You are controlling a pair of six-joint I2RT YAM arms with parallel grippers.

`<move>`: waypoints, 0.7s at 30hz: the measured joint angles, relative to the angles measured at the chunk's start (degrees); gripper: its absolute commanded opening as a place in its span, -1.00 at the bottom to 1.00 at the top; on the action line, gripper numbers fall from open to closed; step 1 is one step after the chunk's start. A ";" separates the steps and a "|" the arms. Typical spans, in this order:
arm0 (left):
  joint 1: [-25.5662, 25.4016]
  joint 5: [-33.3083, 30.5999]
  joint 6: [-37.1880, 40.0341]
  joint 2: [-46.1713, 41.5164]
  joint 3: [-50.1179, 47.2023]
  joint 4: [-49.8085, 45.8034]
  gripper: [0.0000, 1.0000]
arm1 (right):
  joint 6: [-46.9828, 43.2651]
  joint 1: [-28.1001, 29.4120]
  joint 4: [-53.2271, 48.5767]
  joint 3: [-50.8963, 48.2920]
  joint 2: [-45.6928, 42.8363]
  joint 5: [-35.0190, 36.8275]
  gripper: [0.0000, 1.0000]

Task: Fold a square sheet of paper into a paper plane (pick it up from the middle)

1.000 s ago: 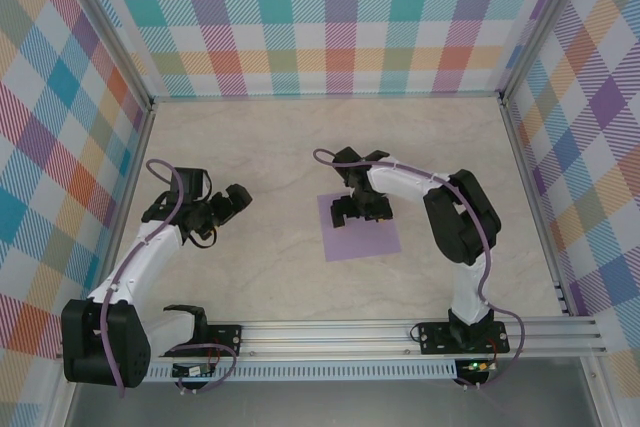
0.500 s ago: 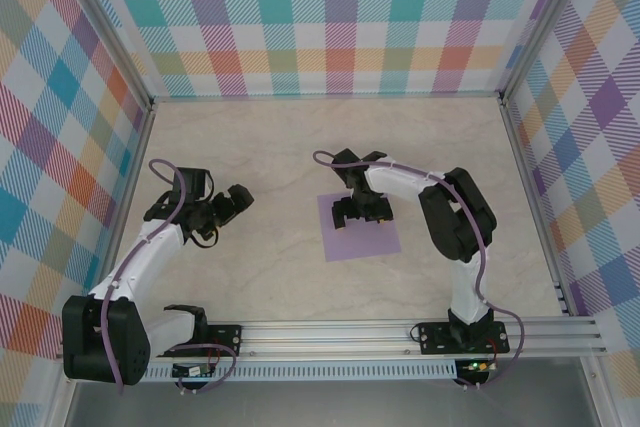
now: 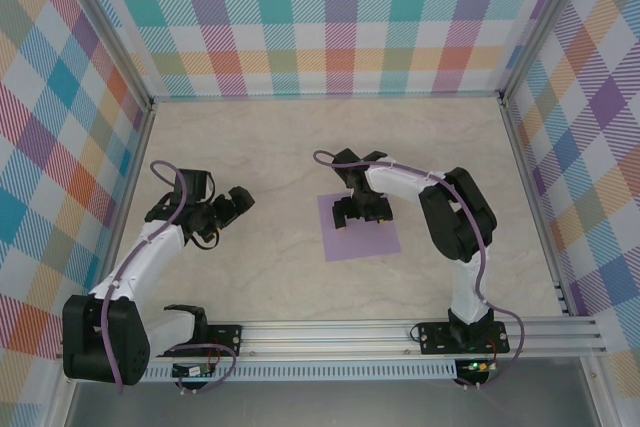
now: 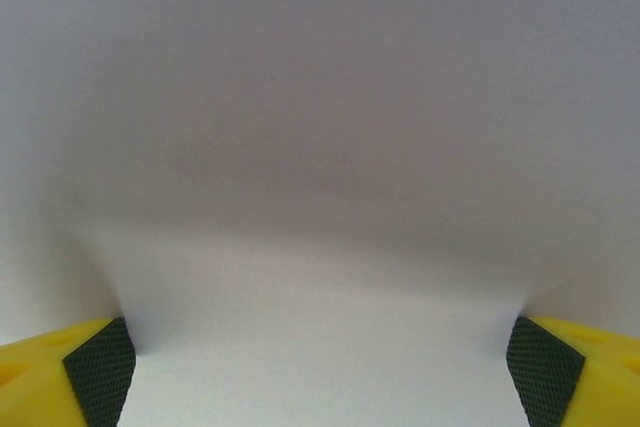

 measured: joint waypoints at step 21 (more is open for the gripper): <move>-0.22 0.02 -0.63 1.75 0.00 0.31 1.00 | 0.24 -1.77 2.21 -2.89 -2.21 0.59 0.40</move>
